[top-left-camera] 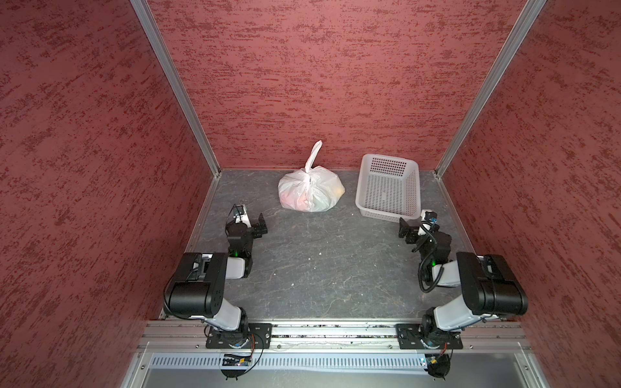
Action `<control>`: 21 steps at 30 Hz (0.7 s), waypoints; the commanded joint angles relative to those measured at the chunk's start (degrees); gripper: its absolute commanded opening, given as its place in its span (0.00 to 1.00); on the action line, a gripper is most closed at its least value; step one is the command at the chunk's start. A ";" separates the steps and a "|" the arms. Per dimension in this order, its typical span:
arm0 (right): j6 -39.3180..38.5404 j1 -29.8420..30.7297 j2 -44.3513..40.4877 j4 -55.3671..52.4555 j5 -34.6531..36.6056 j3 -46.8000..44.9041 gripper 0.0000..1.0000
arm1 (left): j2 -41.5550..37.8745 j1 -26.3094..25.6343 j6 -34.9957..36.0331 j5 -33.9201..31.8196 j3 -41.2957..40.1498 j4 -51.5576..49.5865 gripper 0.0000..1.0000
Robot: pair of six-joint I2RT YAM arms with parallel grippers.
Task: Untie the knot of the plastic bag and take out the fruit
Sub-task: Move the basket to the top-right of the table.
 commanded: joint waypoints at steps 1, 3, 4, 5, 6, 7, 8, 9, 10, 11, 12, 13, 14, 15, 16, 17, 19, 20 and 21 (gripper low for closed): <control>-0.14 0.19 -0.18 1.63 -0.78 1.16 0.99 | 0.21 0.36 0.88 0.65 0.61 0.97 1.00; -0.14 0.22 -0.33 1.82 -0.70 1.00 0.99 | 0.28 0.28 0.88 0.65 0.61 0.97 1.00; -0.07 0.17 -0.55 2.11 -0.46 0.78 0.99 | 0.21 0.32 0.83 0.65 0.60 0.97 1.00; -0.13 0.29 -1.45 1.91 -0.04 0.52 0.99 | 0.21 0.30 0.82 0.68 0.61 0.97 1.00; 0.08 0.30 -2.70 1.54 0.61 0.12 0.99 | 0.21 0.28 0.81 0.78 0.56 1.16 1.00; 0.40 0.30 -4.90 0.06 1.40 -0.04 0.99 | -0.23 0.33 1.06 1.24 0.71 0.83 1.00; 0.78 0.31 -8.14 -3.49 2.12 0.27 0.99 | -1.45 0.30 1.16 1.64 1.52 -2.28 1.00; 1.14 0.32 -10.74 -8.07 2.49 1.36 0.99 | -3.06 0.29 1.33 1.92 2.80 -5.89 1.00; 1.64 0.37 -13.72 -15.44 2.73 3.51 0.99 | -4.89 0.30 1.53 2.16 4.64 -10.48 1.00; 2.09 0.44 -16.12 -22.94 2.67 5.98 0.99 | -6.30 0.33 1.72 2.76 6.28 -14.80 1.00; 2.60 0.47 -17.71 -27.92 2.46 7.86 0.99 | -7.18 0.33 2.04 3.56 7.28 -17.20 1.00; 3.37 0.60 -19.38 -32.73 2.10 9.57 0.99 | -8.19 0.32 2.45 4.65 8.13 -19.20 1.00; 4.34 0.72 -20.79 -36.50 1.59 11.08 0.99 | -9.20 0.28 2.68 5.56 8.98 -21.46 1.00; 5.19 1.06 -21.77 -39.76 1.19 12.33 0.99 | -10.17 0.24 2.41 6.21 9.65 -23.45 1.00; 6.40 1.78 -22.59 -43.31 0.88 13.97 0.99 | -11.25 0.19 1.59 6.87 10.37 -26.68 1.00; 7.28 2.73 -22.84 -45.93 0.65 15.42 0.99 | -12.19 0.27 0.61 7.55 10.95 -28.85 1.00; 8.22 6.40 -21.76 -52.63 1.54 20.08 0.99 | -13.98 -0.16 -3.11 8.37 12.32 -33.35 1.00; 8.91 8.25 -20.59 -54.97 2.27 22.19 0.99 | -14.47 -0.51 -4.53 8.70 13.07 -35.40 1.00; 9.73 10.42 -18.74 -57.27 3.02 24.96 0.99 | -15.03 -1.13 -6.16 8.97 13.87 -37.39 1.00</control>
